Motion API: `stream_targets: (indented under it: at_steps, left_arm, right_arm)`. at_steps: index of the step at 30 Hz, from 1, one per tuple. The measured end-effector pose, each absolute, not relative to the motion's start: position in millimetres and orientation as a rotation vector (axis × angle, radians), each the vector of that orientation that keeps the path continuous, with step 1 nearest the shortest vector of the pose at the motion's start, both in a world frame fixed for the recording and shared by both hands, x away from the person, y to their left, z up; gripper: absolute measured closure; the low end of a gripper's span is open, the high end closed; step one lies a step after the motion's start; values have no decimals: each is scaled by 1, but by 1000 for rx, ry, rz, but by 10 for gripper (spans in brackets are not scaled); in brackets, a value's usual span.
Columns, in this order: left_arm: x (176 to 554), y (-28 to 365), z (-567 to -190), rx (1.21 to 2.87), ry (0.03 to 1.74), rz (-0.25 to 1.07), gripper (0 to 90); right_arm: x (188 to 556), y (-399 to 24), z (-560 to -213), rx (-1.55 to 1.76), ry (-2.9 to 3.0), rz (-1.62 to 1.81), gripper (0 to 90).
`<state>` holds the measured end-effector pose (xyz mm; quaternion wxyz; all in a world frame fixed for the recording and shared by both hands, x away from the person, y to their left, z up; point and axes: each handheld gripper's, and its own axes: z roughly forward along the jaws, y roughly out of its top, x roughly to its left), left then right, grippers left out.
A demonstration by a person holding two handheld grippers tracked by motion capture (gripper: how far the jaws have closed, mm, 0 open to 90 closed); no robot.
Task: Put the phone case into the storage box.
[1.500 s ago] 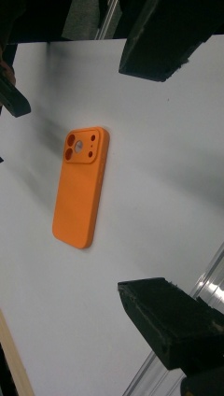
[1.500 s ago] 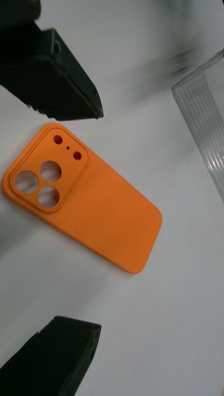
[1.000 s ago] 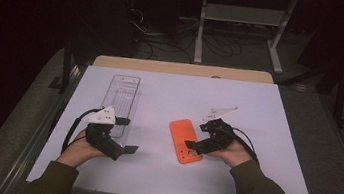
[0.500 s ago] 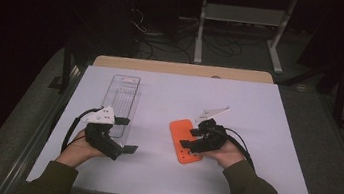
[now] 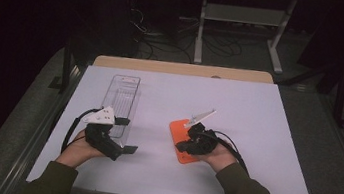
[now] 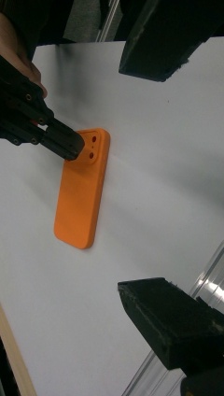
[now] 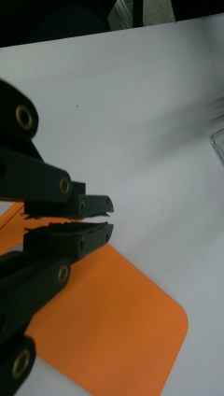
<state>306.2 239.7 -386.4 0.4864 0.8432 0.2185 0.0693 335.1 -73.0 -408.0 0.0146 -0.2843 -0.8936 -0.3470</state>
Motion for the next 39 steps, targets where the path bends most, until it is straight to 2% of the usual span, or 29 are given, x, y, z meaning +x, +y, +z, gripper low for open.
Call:
stream_targets:
  at_steps: [25, 39]
  left_arm:
    - [307, 240, -387, 2056, 532, 168, 0]
    - [306, 241, -386, 2051, 530, 175, 0]
  right_arm:
    - [328, -46, -429, -772, -2890, -896, 881]
    - [330, -56, -429, -809, -2923, -840, 884]
